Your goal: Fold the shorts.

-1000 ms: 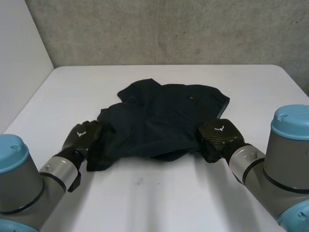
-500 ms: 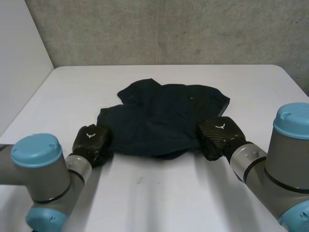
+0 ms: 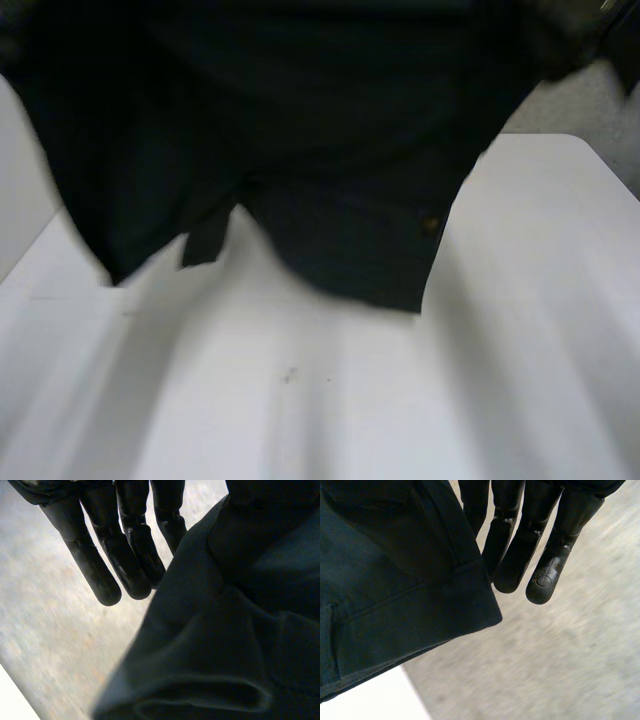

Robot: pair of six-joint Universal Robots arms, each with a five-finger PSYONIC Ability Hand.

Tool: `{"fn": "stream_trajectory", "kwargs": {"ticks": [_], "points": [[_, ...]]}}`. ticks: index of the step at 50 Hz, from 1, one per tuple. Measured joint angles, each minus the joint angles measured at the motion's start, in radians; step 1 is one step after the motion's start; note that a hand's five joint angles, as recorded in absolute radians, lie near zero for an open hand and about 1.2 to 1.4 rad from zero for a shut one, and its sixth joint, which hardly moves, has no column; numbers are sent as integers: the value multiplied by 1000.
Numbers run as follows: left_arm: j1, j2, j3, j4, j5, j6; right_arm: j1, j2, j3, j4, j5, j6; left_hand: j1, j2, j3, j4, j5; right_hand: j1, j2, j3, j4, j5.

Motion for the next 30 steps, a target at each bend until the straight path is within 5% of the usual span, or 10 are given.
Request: {"fn": "stream_trajectory", "kwargs": {"ticks": [14,30], "points": [[3,-162,220,-143,58,-1,-21,85,-152,96,2,2,0,2,0,0,18,0,0,0,0,0],[3,-883,329,-116,56,126,-9,592,-95,-32,82,2,0,2,0,0,24,4,0,0,0,2]]}}
